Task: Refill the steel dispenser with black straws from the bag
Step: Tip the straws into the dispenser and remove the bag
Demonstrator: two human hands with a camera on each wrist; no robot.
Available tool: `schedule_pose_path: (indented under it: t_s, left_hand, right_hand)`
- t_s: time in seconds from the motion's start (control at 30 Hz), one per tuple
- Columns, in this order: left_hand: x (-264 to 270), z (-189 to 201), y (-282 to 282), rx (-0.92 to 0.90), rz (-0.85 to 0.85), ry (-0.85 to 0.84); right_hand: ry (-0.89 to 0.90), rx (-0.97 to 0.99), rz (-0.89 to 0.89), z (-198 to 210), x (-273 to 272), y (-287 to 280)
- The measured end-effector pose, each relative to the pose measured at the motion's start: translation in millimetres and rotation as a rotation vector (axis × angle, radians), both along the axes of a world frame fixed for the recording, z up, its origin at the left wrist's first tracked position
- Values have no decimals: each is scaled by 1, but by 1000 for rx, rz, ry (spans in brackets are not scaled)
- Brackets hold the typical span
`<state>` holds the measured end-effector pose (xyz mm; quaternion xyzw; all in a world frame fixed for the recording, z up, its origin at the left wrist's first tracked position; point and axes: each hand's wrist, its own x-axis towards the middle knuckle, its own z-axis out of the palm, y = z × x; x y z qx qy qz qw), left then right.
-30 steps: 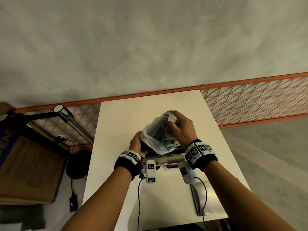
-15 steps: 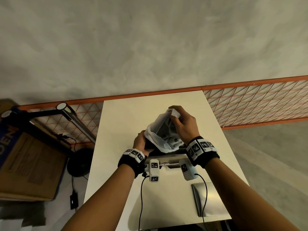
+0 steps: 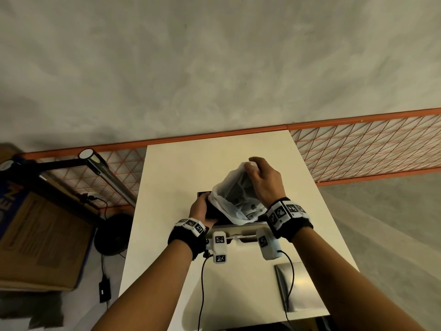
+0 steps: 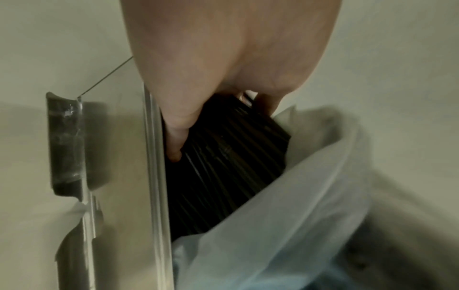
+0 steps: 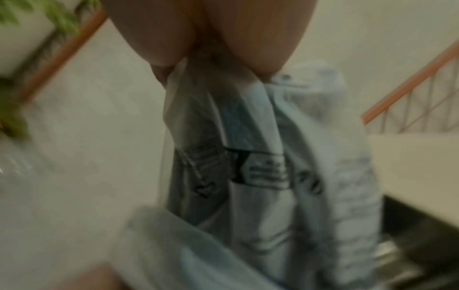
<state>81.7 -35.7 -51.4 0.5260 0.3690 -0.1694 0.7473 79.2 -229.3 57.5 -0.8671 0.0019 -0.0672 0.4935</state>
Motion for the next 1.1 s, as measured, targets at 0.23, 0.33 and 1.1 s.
schedule_pose_path:
  t_s: [0.23,0.33,1.1]
  left_hand:
    - [-5,-1,-7,-88,25,-39]
    - [-1,0,-11,-91,-48,-31]
    - [11,-25,3,-28,-58,41]
  right_hand:
    - [208,-188,-16,-31,-6,-15]
    - [100,-134,10,-11,-5,-9]
    - [-23,-136,119,10,4,12]
